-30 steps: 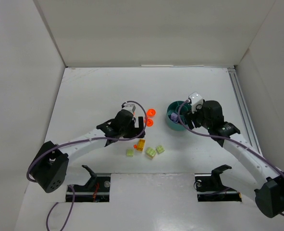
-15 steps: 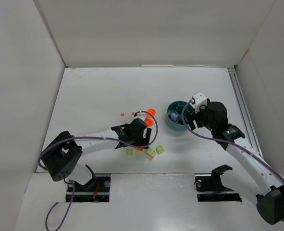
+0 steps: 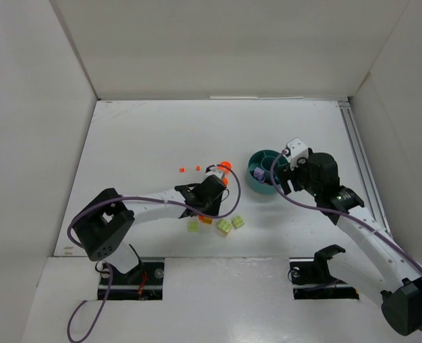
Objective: Sort the legos into containers by color
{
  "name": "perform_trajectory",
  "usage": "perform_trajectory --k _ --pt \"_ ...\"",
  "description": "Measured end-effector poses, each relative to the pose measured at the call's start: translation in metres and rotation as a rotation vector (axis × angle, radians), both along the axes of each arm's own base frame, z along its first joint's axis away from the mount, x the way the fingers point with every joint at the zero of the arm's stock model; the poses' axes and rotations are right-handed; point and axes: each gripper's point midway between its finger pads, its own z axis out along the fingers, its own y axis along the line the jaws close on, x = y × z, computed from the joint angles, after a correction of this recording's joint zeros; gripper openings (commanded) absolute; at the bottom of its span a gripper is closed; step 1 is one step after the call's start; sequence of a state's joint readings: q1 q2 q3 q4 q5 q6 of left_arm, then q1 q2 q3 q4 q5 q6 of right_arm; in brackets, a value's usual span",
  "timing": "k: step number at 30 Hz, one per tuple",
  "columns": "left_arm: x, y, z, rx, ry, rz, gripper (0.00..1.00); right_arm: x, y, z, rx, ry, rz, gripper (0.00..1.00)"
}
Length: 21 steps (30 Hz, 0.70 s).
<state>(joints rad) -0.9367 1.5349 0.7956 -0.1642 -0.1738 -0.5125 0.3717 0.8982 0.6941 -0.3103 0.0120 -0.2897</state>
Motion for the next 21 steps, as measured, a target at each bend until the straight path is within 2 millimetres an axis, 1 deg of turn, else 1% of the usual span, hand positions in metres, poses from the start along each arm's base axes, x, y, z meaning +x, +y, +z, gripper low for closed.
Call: perform_trajectory --k 2,4,6,7,10,12,14,18,19,20,21 --pt "-0.001 0.000 0.000 0.000 0.001 0.002 0.25 -0.002 -0.002 -0.003 -0.002 0.006 -0.004 0.84" --pt "-0.001 -0.002 0.001 0.000 -0.002 -0.003 0.25 -0.003 -0.003 -0.004 -0.002 0.007 -0.006 0.84" --pt "-0.001 -0.004 0.002 -0.005 -0.005 -0.004 0.22 -0.004 -0.004 -0.004 -0.001 0.004 -0.006 0.84" --pt "0.000 -0.005 0.004 -0.007 -0.008 -0.002 0.22 -0.005 -0.004 -0.004 0.000 0.002 -0.006 0.84" --pt "0.007 -0.010 0.014 -0.015 -0.029 0.008 0.22 -0.007 -0.004 0.001 0.006 -0.014 -0.006 0.84" --pt "0.016 -0.018 0.026 -0.034 -0.061 0.019 0.22 -0.007 -0.005 0.004 0.010 -0.024 -0.006 0.84" --pt "0.029 -0.026 0.044 -0.057 -0.109 0.036 0.22 -0.008 -0.006 0.007 0.011 -0.036 -0.012 0.84" --pt "0.061 -0.042 0.088 -0.103 -0.242 0.089 0.23 -0.010 -0.016 0.021 0.018 -0.083 -0.051 0.84" --pt "0.070 -0.045 0.100 -0.118 -0.281 0.103 0.23 -0.011 -0.019 0.026 0.022 -0.101 -0.064 0.86" --pt "0.083 -0.050 0.117 -0.145 -0.342 0.121 0.23 -0.012 -0.022 0.030 0.026 -0.119 -0.079 0.88" --pt "0.087 -0.051 0.122 -0.156 -0.359 0.127 0.23 -0.012 -0.026 0.036 0.030 -0.139 -0.095 0.88"
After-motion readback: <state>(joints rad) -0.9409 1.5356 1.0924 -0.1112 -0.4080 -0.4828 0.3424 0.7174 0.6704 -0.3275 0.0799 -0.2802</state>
